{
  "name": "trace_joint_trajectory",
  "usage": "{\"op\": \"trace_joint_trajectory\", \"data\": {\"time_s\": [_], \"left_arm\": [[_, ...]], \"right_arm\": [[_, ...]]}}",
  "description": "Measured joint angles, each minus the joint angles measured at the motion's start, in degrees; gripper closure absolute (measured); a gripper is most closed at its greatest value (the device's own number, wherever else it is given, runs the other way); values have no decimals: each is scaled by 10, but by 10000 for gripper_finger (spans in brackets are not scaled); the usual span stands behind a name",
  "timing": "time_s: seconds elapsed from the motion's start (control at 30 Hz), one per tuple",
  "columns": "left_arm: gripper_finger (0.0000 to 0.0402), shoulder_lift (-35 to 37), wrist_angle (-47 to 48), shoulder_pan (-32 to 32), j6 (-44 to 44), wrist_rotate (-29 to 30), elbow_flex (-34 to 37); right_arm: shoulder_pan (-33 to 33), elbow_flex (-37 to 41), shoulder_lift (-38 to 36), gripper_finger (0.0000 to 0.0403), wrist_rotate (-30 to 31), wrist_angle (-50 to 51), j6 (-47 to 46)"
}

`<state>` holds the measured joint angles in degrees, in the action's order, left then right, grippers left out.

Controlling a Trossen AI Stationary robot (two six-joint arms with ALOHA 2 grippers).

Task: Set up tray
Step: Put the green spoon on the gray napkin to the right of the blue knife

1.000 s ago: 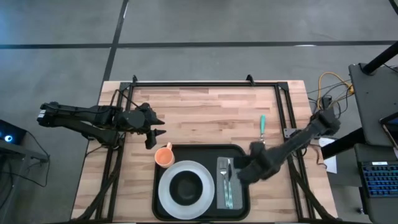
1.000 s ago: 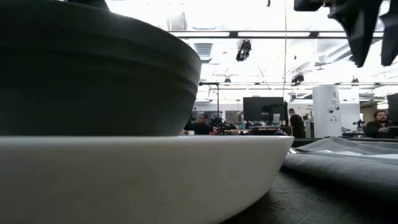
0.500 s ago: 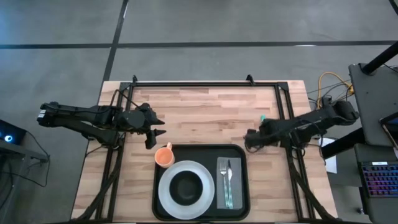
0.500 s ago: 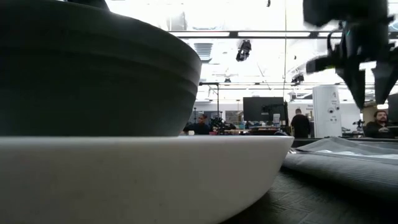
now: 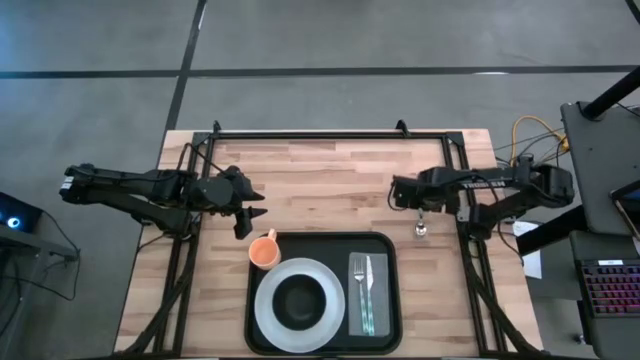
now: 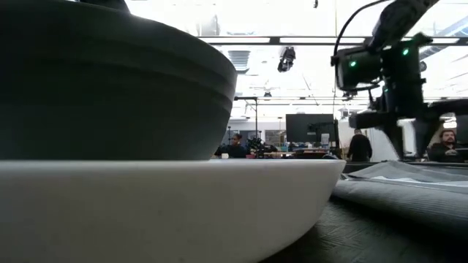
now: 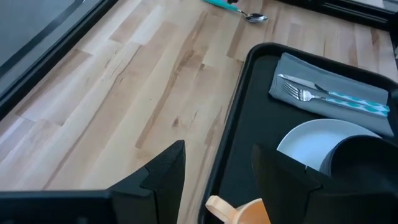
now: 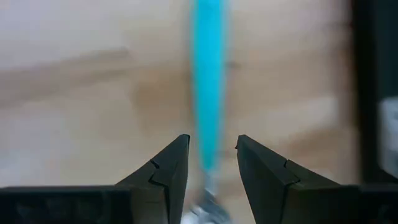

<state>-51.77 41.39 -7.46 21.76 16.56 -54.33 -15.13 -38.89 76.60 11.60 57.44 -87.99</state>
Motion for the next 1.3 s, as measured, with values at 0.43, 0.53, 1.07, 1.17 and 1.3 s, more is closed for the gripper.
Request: {"op": "trace_joint_trajectory", "data": {"time_s": [0.43,0.53,1.07,1.17,1.3], "left_arm": [[236,0,0,0,28,9,0],[236,0,0,0,28,24,0],[236,0,0,1,28,32,0],[236,0,0,1,28,32,0],[236,0,-1,1,28,32,0]], "right_arm": [[-100,45,3,277,-15,-106,144],[-108,61,8,277,-26,-112,147],[-114,66,-12,347,-68,-234,-131],[-114,66,-26,309,-71,-298,-193],[-114,59,-38,260,-79,-323,-128]]}}
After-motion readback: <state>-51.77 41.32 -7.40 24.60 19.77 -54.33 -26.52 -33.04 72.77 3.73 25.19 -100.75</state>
